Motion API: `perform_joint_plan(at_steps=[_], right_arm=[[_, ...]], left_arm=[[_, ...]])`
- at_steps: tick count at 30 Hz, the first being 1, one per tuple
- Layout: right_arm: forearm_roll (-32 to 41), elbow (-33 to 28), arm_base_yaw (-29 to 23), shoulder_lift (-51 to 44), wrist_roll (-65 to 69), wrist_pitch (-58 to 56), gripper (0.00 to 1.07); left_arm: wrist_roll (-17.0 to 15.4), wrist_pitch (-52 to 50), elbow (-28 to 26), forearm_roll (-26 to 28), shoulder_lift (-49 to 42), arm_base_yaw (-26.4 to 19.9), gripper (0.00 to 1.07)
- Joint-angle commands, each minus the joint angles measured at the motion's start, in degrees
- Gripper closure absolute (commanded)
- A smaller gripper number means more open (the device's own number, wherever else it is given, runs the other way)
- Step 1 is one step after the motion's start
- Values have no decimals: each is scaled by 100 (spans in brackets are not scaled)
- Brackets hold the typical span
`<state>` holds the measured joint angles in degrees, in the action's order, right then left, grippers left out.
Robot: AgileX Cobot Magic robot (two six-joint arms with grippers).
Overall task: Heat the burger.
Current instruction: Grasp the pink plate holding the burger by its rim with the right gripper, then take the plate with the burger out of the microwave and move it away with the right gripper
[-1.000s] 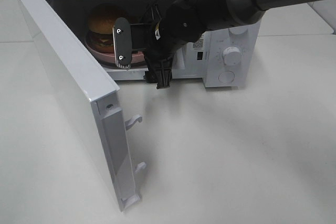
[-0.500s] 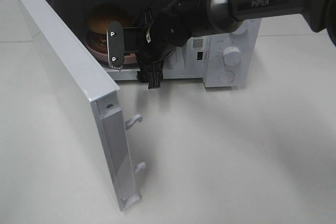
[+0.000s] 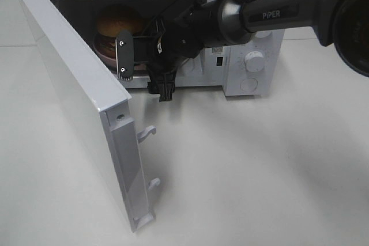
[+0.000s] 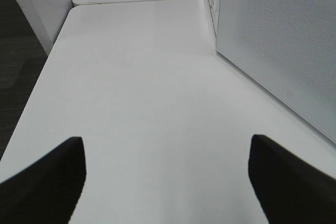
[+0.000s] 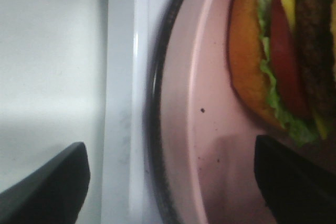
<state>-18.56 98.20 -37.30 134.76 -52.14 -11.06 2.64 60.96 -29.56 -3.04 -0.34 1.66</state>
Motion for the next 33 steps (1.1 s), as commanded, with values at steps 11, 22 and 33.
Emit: perform_joint_plan(at_steps=[11, 22, 33], right_arm=[[155, 40, 6, 52, 29, 52, 59], [155, 40, -11, 34, 29, -97, 107], [487, 40, -11, -281, 23, -269, 107]], left_arm=[[-11, -29, 0, 0, -92, -29, 29], [-11, -29, 0, 0, -92, -29, 29], [-11, -29, 0, 0, -92, -29, 29]])
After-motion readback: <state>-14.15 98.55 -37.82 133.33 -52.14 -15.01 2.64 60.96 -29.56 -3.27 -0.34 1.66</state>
